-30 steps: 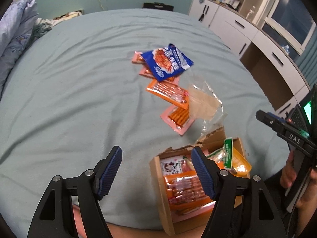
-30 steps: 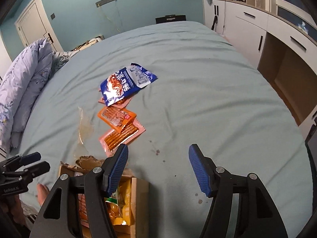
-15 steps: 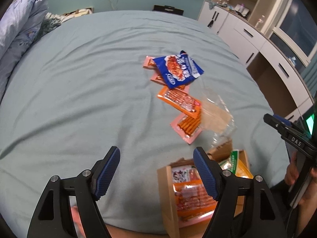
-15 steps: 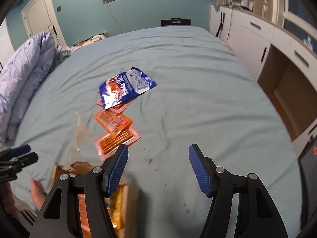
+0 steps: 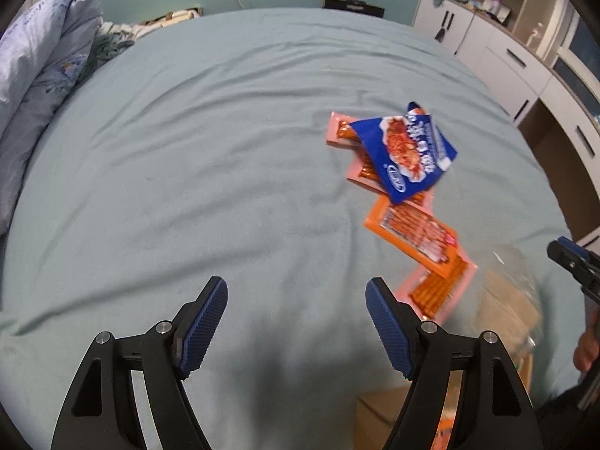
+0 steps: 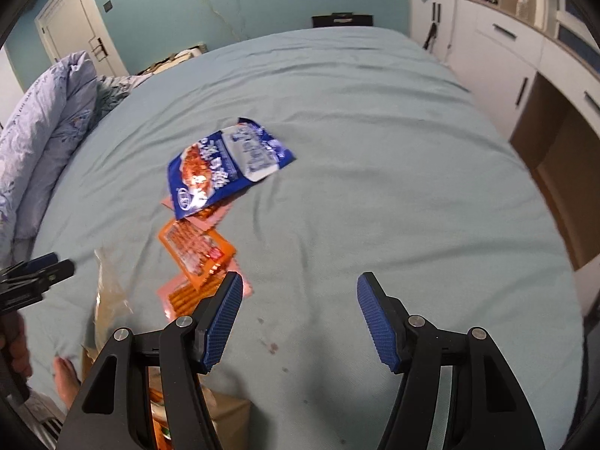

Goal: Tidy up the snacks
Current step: 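Move both open grippers back to the remaining snack pile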

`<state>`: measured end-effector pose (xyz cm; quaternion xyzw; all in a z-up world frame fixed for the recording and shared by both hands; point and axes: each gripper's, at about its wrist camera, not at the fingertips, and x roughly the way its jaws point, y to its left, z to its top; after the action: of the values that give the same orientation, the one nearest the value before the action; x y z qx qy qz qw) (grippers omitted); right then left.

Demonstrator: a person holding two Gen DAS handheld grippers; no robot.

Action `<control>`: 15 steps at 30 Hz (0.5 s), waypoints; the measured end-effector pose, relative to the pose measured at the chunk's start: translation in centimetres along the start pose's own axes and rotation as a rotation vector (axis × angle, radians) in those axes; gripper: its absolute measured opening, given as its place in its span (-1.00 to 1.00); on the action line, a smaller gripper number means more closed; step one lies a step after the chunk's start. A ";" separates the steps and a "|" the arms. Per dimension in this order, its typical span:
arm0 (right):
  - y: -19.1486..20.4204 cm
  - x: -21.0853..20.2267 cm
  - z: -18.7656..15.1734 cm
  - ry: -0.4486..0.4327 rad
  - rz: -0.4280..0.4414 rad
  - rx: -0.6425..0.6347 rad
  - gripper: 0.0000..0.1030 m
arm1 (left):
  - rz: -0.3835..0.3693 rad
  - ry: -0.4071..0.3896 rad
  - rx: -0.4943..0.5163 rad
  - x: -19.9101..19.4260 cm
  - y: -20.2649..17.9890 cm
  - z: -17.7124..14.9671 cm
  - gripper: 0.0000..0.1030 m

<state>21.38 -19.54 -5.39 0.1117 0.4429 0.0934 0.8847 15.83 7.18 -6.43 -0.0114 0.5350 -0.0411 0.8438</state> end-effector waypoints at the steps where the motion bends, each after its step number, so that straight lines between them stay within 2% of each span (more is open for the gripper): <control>1: 0.2 0.3 0.2 0.002 0.012 -0.008 0.21 | -0.005 0.017 -0.004 0.7 0.0 0.3 0.49; 6: 1.1 2.9 1.6 0.052 0.056 -0.073 0.21 | -0.027 0.094 0.011 3.7 -0.9 0.9 0.49; 11: 2.9 7.3 3.2 0.164 0.161 -0.149 0.21 | -0.014 0.151 0.073 5.9 -2.3 1.0 0.49; 13: 3.7 9.4 3.6 0.211 0.205 -0.194 0.21 | -0.029 0.178 0.068 6.7 -2.4 0.9 0.49; 15: 4.5 11.6 3.9 0.248 0.209 -0.246 0.21 | -0.048 0.210 0.053 7.5 -2.4 0.9 0.49</control>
<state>31.07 -12.59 -10.75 0.0358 0.5197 0.2512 0.8158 19.64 4.20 -12.68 0.0027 0.6187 -0.0764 0.7819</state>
